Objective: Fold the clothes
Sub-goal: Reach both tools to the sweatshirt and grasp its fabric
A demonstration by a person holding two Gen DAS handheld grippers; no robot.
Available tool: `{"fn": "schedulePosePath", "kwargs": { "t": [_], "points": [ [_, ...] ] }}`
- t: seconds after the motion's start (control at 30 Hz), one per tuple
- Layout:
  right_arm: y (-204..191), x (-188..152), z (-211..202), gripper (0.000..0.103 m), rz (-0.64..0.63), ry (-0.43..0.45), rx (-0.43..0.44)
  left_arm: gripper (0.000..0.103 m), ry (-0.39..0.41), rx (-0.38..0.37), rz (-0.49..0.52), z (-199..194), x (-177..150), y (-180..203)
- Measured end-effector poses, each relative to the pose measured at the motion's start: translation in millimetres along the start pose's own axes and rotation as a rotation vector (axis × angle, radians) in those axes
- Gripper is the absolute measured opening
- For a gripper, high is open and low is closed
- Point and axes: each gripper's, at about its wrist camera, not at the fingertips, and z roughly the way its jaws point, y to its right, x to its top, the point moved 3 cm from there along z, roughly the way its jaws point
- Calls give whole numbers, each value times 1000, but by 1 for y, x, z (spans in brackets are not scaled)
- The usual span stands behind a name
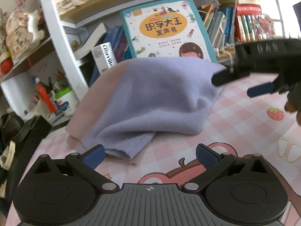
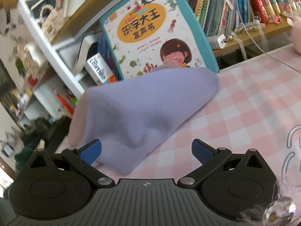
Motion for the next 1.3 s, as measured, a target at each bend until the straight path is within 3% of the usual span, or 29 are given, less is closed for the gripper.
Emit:
{"fn": "schedulePosePath", "kwargs": {
  "t": [0.37,0.53,0.63,0.9,0.97,1.0,1.03,1.07,1.1,1.13,1.2,1.3],
  "points": [
    [36,6,4,99,210,-30,113,103,8,-17,97,22,10,33],
    [43,3,3,79,269,-41,162,95,24,-25,133,26,14,40],
    [43,1,5,72,282,-52,176,91,3,-13,149,33,20,39],
    [45,-1,6,71,296,-55,179,86,-7,-32,192,56,31,46],
    [48,-1,6,72,311,-51,188,78,-4,-40,194,63,35,50],
    [49,-2,5,72,321,-50,194,68,-5,-48,189,67,36,51],
    [50,-2,5,72,332,-48,202,52,-13,-65,173,71,38,51],
    [51,-2,4,72,344,-47,211,41,-24,-80,158,74,39,51],
    [52,-2,4,72,359,-47,224,22,-31,-88,146,78,39,52],
    [53,-2,4,72,373,-48,235,13,-39,-96,135,81,40,52],
    [53,-2,4,75,386,-53,248,8,-42,-124,68,80,41,46],
    [49,0,3,80,355,-75,259,8,21,-255,-100,48,49,27]
  ]
}}
